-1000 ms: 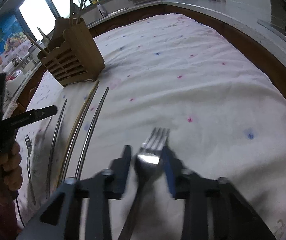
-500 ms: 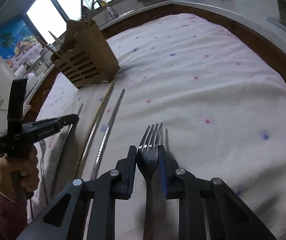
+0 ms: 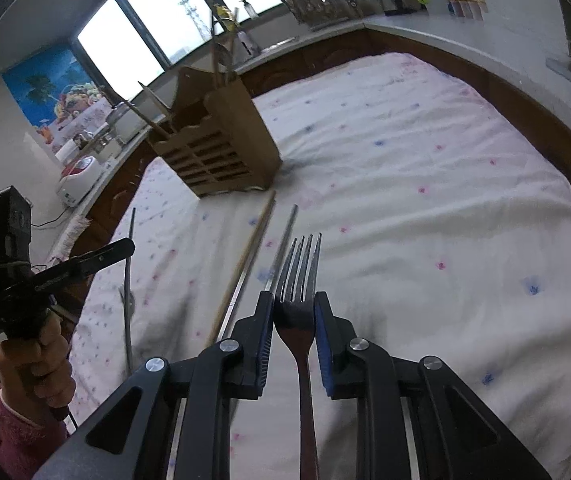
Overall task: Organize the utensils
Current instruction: 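Lift the fork and metal chopstick and carry them above the wooden holder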
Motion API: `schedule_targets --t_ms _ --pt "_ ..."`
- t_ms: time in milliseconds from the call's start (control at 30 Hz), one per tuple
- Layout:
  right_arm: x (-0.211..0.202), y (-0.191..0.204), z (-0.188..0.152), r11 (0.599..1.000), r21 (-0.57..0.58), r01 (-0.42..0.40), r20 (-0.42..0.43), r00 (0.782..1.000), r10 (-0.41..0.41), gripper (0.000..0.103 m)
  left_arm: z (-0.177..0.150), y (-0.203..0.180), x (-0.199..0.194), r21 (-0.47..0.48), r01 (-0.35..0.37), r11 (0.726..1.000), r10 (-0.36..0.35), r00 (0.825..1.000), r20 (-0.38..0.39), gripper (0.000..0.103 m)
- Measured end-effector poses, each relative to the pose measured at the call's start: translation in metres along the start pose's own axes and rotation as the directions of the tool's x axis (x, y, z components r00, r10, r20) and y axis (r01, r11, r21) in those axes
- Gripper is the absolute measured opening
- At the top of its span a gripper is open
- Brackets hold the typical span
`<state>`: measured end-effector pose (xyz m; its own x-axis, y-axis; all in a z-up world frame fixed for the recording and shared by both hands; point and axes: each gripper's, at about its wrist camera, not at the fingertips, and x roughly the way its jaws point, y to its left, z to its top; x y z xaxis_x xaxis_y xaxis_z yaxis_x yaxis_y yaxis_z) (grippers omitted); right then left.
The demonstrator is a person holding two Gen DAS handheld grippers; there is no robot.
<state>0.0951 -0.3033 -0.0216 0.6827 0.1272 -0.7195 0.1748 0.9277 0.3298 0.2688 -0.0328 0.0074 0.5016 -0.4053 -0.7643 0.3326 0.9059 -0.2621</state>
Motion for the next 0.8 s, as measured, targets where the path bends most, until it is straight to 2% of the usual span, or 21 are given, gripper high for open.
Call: schedule_targets --t_ms 133,167,200,533,800 --pt "-0.008 0.008 0.003 0.999 -0.003 -0.040 0.013 0.999 0.040 0.017 -0.007 0.006 -0.032 -0.023 0.020 1.000 -0.019 0.999 0.045 0.003" --pt "-0.009 0.009 0.003 0.999 -0.003 -0.052 0.014 0.999 0.052 0.004 -0.008 0.006 -0.038 -0.028 0.023 0.999 -0.021 0.998 0.054 0.003" --pt "-0.011 0.011 0.003 0.998 -0.002 -0.062 0.016 0.998 0.062 0.003 -0.010 0.009 -0.045 -0.035 0.026 0.999 -0.024 0.998 0.064 0.003" --pt "-0.022 0.031 0.007 0.992 -0.016 -0.128 0.038 0.991 0.129 0.003 -0.026 0.031 -0.106 -0.101 0.052 0.994 -0.032 0.981 0.189 0.003" --pt "-0.034 0.046 0.017 0.988 -0.046 -0.145 0.082 0.986 0.148 0.003 -0.038 0.039 -0.133 -0.124 0.053 0.991 -0.020 0.967 0.256 0.003"
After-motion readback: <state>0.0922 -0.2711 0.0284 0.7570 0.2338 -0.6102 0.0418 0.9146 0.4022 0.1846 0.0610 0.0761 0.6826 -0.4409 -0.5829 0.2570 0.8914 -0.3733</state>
